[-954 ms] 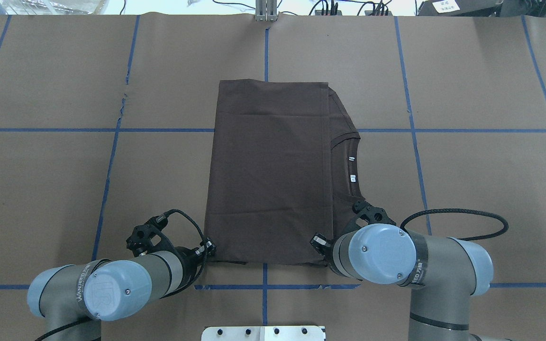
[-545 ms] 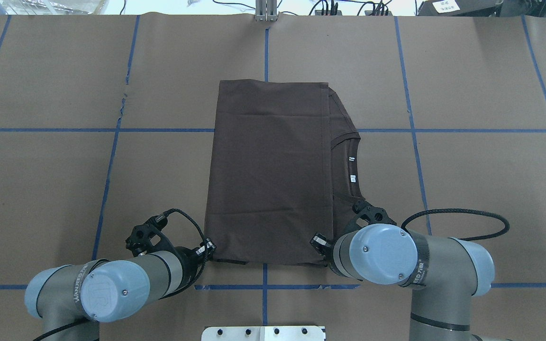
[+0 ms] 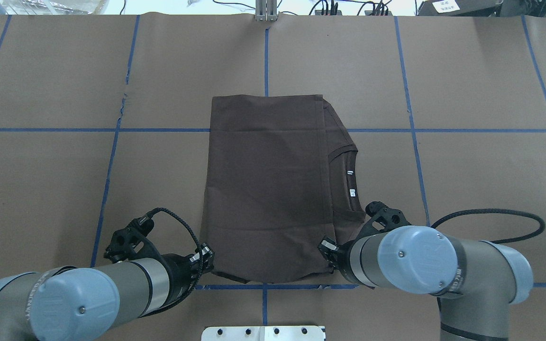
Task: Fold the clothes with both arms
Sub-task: 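Fold the shirt's near half away from the robot with both grippers and release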
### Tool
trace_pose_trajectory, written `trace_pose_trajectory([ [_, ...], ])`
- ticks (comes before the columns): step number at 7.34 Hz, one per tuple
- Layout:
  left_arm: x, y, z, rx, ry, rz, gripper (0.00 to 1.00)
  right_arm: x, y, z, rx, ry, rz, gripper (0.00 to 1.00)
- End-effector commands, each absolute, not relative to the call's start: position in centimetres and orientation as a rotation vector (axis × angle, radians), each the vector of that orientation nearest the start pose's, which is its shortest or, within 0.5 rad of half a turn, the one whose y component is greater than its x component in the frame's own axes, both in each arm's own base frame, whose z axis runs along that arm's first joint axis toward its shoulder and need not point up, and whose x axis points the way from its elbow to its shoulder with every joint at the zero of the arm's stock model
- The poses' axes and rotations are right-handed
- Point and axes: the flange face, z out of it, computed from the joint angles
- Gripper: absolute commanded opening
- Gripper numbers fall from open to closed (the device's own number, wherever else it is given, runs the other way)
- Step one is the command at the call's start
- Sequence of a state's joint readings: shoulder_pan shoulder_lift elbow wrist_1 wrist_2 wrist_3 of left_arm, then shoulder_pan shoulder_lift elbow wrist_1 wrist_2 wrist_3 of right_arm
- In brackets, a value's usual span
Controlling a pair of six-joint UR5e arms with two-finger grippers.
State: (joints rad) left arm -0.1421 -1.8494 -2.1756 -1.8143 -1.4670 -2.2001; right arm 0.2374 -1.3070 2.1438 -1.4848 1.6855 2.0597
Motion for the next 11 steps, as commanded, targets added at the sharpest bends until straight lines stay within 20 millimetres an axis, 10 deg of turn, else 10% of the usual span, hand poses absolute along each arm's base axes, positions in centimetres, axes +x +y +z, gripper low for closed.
trace_pose_trajectory([
  [1,45.5,-21.2,19.3,-0.195,1.162,-0.749,0.00,-42.7,-25.9,23.8,-0.223,-0.989,0.651,0.00],
  [5,45.1,-32.2,20.0,0.011,1.123,-0.799,0.00,-42.5,-38.9,21.5,-0.196,-1.011,0.771,0.00],
  [11,47.2,-45.6,22.5,0.192,1.058,-0.805,0.00,-44.6,-50.5,22.6,-0.180,-0.974,0.786,0.00],
])
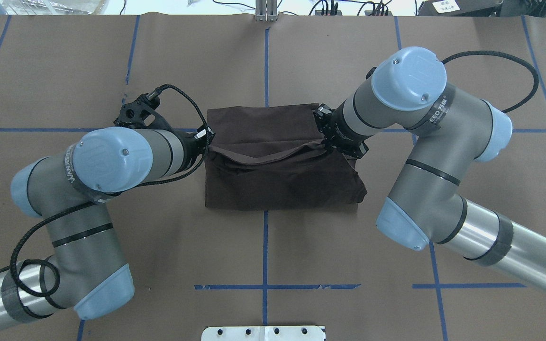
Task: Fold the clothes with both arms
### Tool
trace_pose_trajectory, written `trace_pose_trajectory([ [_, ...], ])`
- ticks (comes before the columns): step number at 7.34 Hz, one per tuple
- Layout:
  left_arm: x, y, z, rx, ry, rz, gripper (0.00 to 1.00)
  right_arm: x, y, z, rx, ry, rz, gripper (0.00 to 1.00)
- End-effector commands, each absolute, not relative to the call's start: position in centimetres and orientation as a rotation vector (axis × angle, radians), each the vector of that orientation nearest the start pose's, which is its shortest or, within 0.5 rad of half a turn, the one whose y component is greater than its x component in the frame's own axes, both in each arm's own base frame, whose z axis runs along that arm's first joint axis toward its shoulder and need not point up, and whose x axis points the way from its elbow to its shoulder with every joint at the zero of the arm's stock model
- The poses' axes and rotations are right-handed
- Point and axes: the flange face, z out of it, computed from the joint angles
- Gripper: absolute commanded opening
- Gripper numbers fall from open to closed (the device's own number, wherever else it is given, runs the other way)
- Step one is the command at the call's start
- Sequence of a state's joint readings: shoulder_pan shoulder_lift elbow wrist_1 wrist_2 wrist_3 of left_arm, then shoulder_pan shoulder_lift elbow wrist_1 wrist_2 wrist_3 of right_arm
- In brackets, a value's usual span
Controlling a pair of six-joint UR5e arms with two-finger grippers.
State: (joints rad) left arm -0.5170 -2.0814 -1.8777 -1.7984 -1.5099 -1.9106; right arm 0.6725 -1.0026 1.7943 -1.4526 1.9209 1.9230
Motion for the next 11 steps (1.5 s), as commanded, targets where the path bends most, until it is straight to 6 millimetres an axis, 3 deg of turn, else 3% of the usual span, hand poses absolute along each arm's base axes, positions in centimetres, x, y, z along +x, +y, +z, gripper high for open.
trace_pose_trajectory([
  [1,48.4,-48.2,24.2,0.224,1.053,-0.799,0.00,-46.0,-52.7,23.8,-0.175,-0.983,0.789,0.00],
  [2,49.6,-50.7,25.9,0.252,1.043,-0.793,0.00,-47.2,-55.5,24.9,-0.158,-0.965,0.758,0.00],
  [3,50.6,-55.2,27.6,0.299,1.010,-0.786,0.18,-49.1,-60.3,25.6,-0.138,-0.948,0.717,0.14],
  [4,49.7,-58.7,28.6,0.365,0.993,-0.747,0.72,-49.9,-65.0,26.7,-0.112,-0.959,0.705,0.72],
  [5,49.0,-59.0,28.5,0.379,1.010,-0.735,1.00,-46.7,-67.3,26.7,-0.062,-0.988,0.609,1.00],
  [6,48.3,-58.5,27.6,0.384,1.038,-0.728,1.00,-43.6,-68.8,27.7,-0.093,-1.001,0.588,1.00],
  [9,42.0,-52.9,28.5,0.399,1.087,-0.538,1.00,-37.5,-66.6,34.6,-0.079,-0.983,0.551,1.00],
  [10,38.2,-51.4,31.6,0.424,1.049,-0.360,1.00,-33.5,-65.5,38.8,-0.025,-0.963,0.452,1.00],
  [11,32.9,-52.4,34.9,0.432,1.005,-0.202,1.00,-28.0,-65.1,43.8,0.026,-0.932,0.356,1.00],
])
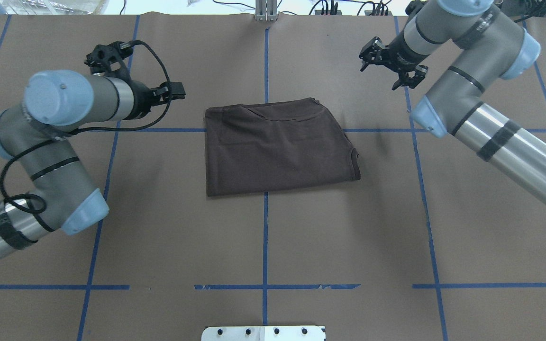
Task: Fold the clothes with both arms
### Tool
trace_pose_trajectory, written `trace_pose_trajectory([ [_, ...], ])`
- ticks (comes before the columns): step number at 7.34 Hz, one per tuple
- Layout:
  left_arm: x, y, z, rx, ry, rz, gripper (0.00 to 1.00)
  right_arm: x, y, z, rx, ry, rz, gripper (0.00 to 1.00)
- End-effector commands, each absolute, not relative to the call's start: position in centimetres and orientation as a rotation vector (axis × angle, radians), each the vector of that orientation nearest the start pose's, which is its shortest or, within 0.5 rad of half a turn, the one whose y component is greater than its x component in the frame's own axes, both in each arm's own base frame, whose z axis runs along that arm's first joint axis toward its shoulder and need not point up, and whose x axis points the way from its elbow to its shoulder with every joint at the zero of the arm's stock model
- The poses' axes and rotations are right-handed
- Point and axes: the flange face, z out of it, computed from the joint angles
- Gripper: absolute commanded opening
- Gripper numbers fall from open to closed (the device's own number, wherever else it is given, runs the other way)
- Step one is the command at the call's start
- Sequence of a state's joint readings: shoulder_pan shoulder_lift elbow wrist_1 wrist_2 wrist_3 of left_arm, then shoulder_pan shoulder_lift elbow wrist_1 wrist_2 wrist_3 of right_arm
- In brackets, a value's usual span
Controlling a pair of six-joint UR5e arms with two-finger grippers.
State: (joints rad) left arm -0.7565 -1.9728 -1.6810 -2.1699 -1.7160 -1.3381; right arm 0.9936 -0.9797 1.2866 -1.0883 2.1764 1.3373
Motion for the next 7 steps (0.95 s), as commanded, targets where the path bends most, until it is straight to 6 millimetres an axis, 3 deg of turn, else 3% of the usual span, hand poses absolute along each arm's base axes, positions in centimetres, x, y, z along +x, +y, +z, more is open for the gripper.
trace_pose_trajectory([
  [1,26.4,-54.2,38.3,0.468,0.953,-0.054,1.00,-21.2,-65.2,47.9,0.052,-0.925,0.302,1.00],
  [3,11.4,-56.5,45.1,0.527,0.824,0.129,1.00,-9.2,-63.5,55.2,0.121,-0.914,0.188,1.00],
  [5,0.5,-55.3,50.5,0.517,0.711,0.291,1.00,-1.8,-60.1,60.8,0.108,-0.886,0.088,1.00],
  [6,-2.9,-54.9,52.3,0.454,0.674,0.306,1.00,-0.5,-58.9,61.3,0.094,-0.877,0.056,1.00],
  [7,-4.7,-54.4,53.3,0.303,0.675,0.236,1.00,-0.7,-56.6,60.4,0.066,-0.875,0.033,1.00],
])
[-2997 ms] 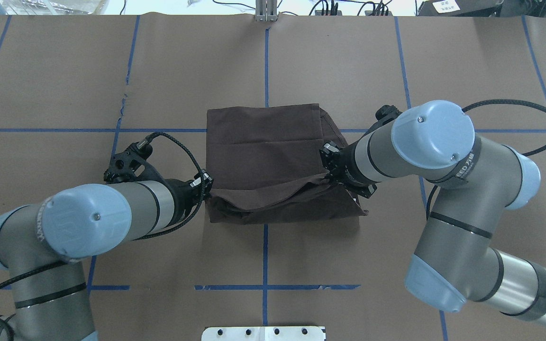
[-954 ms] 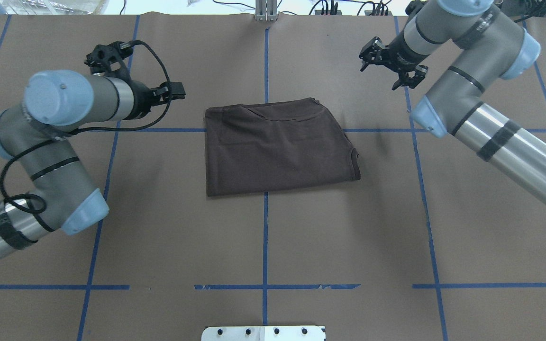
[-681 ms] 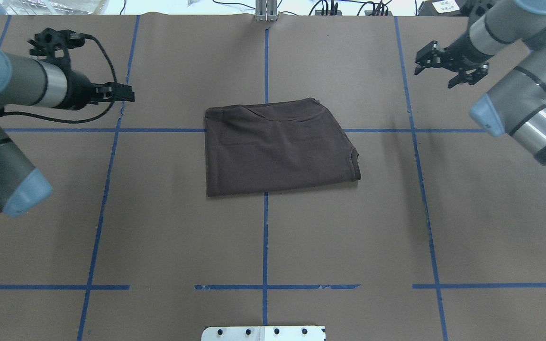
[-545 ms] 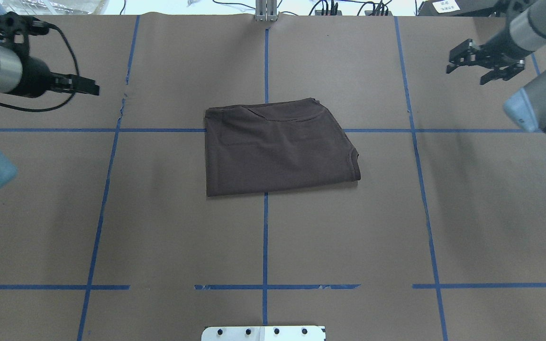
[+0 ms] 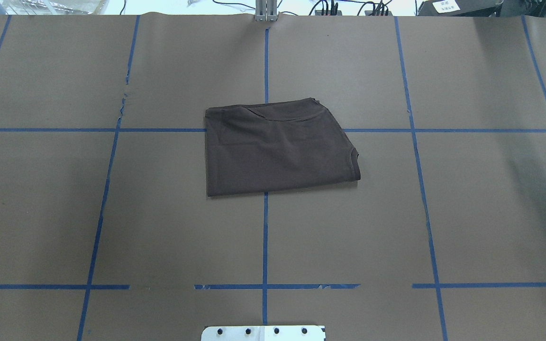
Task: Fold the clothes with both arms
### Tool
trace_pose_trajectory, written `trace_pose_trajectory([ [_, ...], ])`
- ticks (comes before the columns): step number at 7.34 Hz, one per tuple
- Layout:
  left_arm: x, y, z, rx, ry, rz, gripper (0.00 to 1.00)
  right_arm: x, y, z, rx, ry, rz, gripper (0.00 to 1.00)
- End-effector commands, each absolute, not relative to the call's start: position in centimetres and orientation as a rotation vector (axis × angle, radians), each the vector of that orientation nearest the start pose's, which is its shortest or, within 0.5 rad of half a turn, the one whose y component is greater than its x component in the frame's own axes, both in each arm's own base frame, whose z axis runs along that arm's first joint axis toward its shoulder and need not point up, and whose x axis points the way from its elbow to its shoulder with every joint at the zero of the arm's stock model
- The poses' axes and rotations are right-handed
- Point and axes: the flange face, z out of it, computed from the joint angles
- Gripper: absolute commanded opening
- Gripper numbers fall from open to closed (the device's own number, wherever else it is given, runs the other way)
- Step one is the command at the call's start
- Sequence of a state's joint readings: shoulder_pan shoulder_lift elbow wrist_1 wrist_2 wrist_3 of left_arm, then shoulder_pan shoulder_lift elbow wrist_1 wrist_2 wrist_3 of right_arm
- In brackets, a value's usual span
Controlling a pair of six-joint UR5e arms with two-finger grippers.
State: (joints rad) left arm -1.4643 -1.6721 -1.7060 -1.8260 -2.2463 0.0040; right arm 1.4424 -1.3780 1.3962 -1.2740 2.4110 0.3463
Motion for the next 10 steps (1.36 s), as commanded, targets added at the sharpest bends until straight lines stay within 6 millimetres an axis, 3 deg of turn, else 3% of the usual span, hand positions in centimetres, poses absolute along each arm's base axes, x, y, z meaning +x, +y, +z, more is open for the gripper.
trace_pose_trajectory([
  [1,-5.1,-52.5,55.7,0.221,0.681,0.203,1.00,-0.2,-54.9,60.2,0.065,-0.867,-0.003,1.00],
  [3,-4.6,-49.0,60.0,0.130,0.733,0.165,1.00,0.2,-53.9,60.6,0.053,-0.844,-0.079,1.00],
  [4,-4.5,-47.6,61.0,0.128,0.746,0.169,1.00,1.9,-53.1,61.4,0.039,-0.840,-0.082,1.00],
  [7,-4.0,-47.5,61.2,0.135,0.809,0.175,1.00,2.1,-53.1,61.3,0.054,-0.779,-0.093,1.00],
  [8,-4.1,-47.6,61.4,0.138,0.807,0.173,1.00,1.1,-53.2,60.8,0.058,-0.757,-0.117,1.00],
  [10,-4.1,-48.0,60.8,0.149,0.796,0.183,1.00,1.0,-53.1,60.8,0.058,-0.731,-0.114,1.00],
])
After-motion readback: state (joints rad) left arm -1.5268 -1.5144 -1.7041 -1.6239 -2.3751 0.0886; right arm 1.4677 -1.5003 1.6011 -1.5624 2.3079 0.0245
